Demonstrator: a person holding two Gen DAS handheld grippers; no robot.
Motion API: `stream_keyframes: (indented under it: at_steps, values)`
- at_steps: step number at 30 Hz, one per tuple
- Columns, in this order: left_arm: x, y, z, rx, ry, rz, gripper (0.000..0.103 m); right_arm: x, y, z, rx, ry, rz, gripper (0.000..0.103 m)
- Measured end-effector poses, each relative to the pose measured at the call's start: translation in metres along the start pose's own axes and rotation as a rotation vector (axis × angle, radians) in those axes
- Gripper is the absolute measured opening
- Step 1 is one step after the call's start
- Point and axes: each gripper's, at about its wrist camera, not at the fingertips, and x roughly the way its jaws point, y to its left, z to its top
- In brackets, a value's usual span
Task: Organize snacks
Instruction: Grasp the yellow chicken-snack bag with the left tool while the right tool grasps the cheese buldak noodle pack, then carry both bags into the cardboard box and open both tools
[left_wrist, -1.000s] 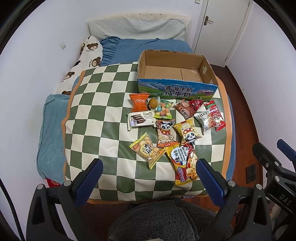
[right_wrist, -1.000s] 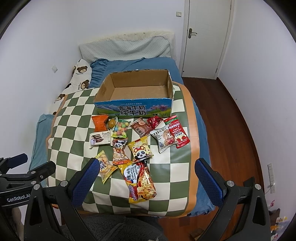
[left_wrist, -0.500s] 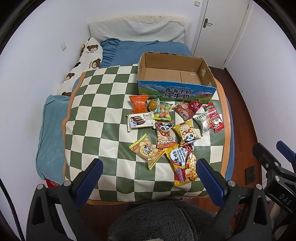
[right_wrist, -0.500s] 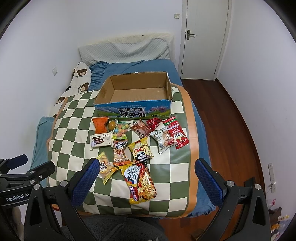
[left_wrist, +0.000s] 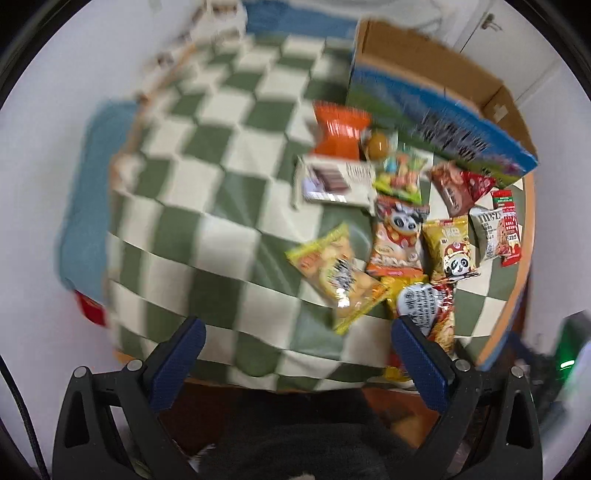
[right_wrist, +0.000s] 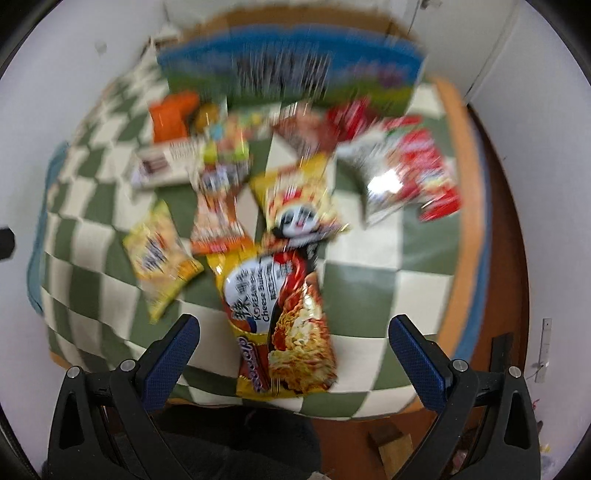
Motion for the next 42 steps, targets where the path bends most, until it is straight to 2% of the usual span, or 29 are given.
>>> stream_keyframes:
  at_steps: [1,2,6,9,10,11,12,14,15,17,18,20,23,26,29,33,35,38,39,40,42]
  values:
    - [0.013,0.001,0.003,-0.014,0.037,-0.01,0.103,0.018,0.003,-0.001,-0.007,0.012,0.003,0.103]
    - [0.034,0.001,0.01,-0.048,0.104,-0.064,0.102,0.037,0.007,-0.001,-0.024,0.036,0.004,0.103]
    - [0.098,0.001,0.031,-0.16,0.239,-0.177,0.099,0.072,0.013,-0.005,-0.037,0.073,0.005,0.103]
    - [0.137,-0.006,0.04,-0.182,0.283,-0.189,0.093,0.095,0.016,-0.006,-0.06,0.098,-0.018,0.103]
    - [0.149,-0.008,0.042,-0.181,0.303,-0.186,0.089,0.103,0.017,-0.006,-0.065,0.112,-0.033,0.103]
    - [0.16,-0.011,0.042,-0.175,0.319,-0.174,0.074,0.113,0.016,-0.009,-0.067,0.134,-0.035,0.103]
    - [0.168,-0.013,0.041,-0.164,0.327,-0.161,0.063,0.12,0.015,-0.009,-0.055,0.152,-0.023,0.103]
    - [0.176,-0.019,0.037,-0.108,0.307,-0.125,0.063,0.129,0.01,-0.013,-0.01,0.168,0.014,0.103]
    - [0.177,-0.024,0.034,-0.048,0.279,-0.101,0.063,0.132,0.006,-0.016,0.023,0.179,0.036,0.102]
    - [0.173,-0.04,0.024,0.106,0.222,-0.032,0.063,0.139,-0.002,-0.025,0.105,0.217,0.093,0.097]
    - [0.169,-0.051,0.016,0.22,0.184,0.019,0.063,0.141,-0.004,-0.028,0.129,0.226,0.108,0.095]
    - [0.167,-0.062,0.001,0.356,0.152,0.082,0.063,0.147,-0.005,-0.039,0.171,0.272,0.149,0.095]
    - [0.172,-0.067,-0.016,0.457,0.148,0.118,0.064,0.155,-0.003,-0.052,0.196,0.298,0.192,0.095]
    - [0.186,-0.054,-0.016,0.392,0.184,0.063,0.066,0.164,0.003,-0.057,0.183,0.272,0.141,0.096]
    - [0.207,-0.039,-0.015,0.24,0.255,-0.004,0.069,0.169,0.019,-0.058,0.148,0.259,0.082,0.1]
    - [0.217,-0.029,-0.023,0.134,0.226,-0.039,0.069,0.184,0.034,-0.064,0.116,0.262,0.013,0.1]
    - [0.222,-0.028,-0.031,0.123,0.207,-0.037,0.069,0.189,0.039,-0.061,0.117,0.269,-0.01,0.1]
    - [0.214,-0.033,-0.044,0.163,0.165,-0.016,0.057,0.193,0.049,-0.065,0.133,0.262,-0.038,0.093]
    - [0.214,-0.033,-0.049,0.185,0.157,-0.011,0.054,0.196,0.051,-0.063,0.144,0.256,-0.035,0.091]
    - [0.204,-0.041,-0.051,0.203,0.152,-0.007,0.054,0.188,0.051,-0.043,0.158,0.257,-0.014,0.091]
    - [0.204,-0.039,-0.063,0.231,0.137,0.003,0.052,0.184,0.046,-0.043,0.19,0.249,0.019,0.09]
